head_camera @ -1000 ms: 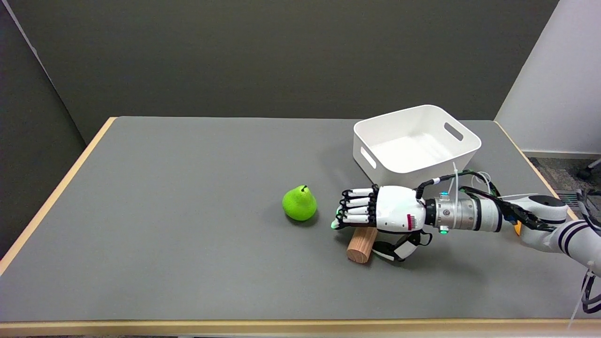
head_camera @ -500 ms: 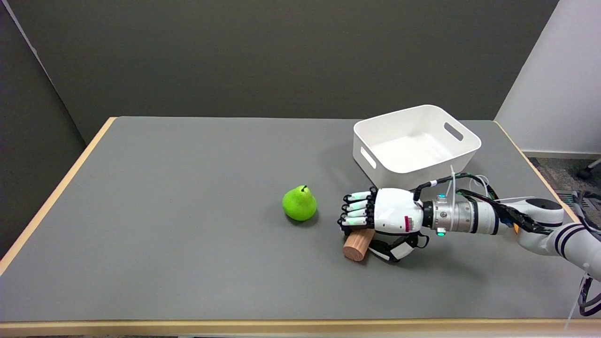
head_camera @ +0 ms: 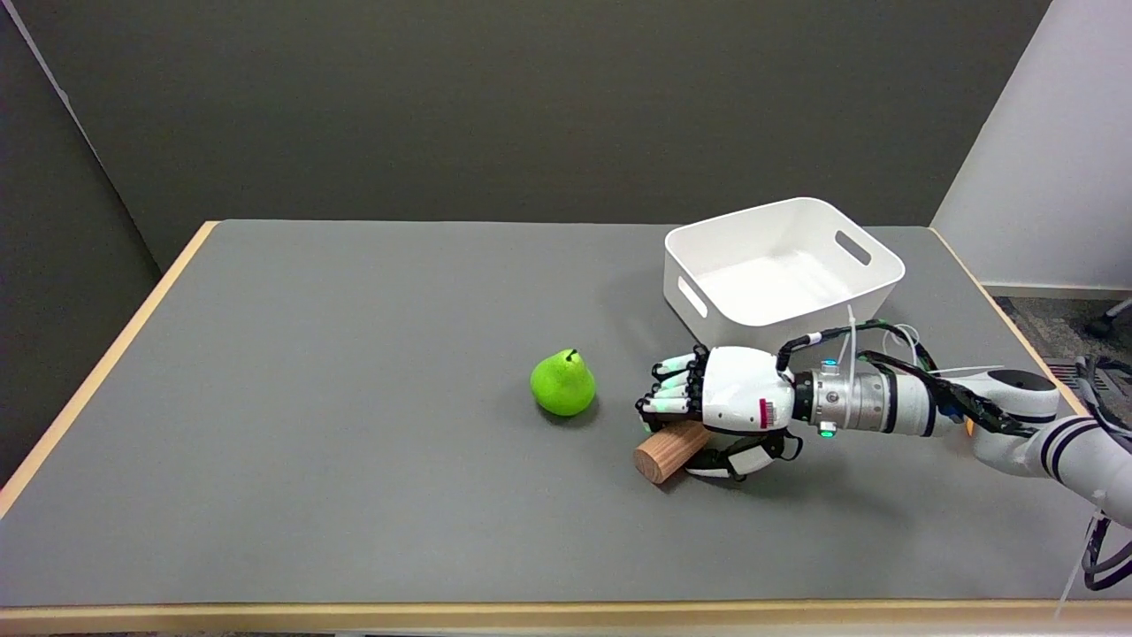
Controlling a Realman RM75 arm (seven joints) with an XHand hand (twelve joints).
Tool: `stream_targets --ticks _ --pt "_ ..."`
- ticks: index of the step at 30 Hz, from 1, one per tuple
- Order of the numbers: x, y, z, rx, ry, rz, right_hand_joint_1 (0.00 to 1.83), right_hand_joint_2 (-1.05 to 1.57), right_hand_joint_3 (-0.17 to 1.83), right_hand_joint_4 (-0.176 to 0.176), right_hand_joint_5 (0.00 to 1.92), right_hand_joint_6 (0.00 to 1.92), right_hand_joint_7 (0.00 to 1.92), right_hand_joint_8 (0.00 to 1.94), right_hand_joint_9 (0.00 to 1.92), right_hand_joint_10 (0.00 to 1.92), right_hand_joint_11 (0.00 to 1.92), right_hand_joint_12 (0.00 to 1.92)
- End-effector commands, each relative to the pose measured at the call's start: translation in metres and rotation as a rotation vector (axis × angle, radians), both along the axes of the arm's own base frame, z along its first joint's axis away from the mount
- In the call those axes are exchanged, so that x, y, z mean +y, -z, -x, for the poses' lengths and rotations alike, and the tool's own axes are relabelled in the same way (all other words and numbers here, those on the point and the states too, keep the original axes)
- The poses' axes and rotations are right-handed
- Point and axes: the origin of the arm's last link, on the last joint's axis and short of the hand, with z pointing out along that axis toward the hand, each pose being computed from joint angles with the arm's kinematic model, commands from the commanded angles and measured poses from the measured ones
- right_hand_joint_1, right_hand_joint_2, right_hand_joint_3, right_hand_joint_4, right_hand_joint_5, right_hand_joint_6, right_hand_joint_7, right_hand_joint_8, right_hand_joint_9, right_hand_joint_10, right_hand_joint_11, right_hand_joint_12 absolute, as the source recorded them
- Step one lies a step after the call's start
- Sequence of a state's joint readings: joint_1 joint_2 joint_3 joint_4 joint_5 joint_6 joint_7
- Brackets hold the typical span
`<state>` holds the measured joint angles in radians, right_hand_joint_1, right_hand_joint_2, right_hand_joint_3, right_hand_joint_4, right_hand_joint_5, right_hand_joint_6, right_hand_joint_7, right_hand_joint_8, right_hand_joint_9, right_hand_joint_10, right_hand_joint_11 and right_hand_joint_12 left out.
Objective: Pick up the wooden cylinder.
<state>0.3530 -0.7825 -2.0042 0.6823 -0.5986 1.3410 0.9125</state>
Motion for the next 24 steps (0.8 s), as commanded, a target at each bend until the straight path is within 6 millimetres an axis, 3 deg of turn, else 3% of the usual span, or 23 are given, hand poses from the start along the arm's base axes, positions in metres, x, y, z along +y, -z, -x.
stream_targets --ticks 1,10,19,24 --pt "-0.014 0.000 -0.011 -0.003 -0.036 0.029 1.17 1.18 0.19 -0.120 0.57 1.51 0.84 1.41 0.74 1.35 0.49 1.90" --pt "-0.032 0.001 -0.038 -0.044 -0.101 0.073 1.19 1.08 0.35 -0.121 0.62 1.46 0.87 1.40 0.84 1.42 0.62 1.92" --pt "-0.052 0.000 -0.096 -0.119 -0.279 0.144 1.19 1.05 0.40 -0.113 0.64 1.45 0.89 1.39 0.86 1.42 0.66 1.92" --pt "-0.056 -0.007 -0.129 -0.161 -0.378 0.201 1.21 1.07 0.36 -0.158 0.62 1.43 0.90 1.39 0.84 1.39 0.68 1.90"
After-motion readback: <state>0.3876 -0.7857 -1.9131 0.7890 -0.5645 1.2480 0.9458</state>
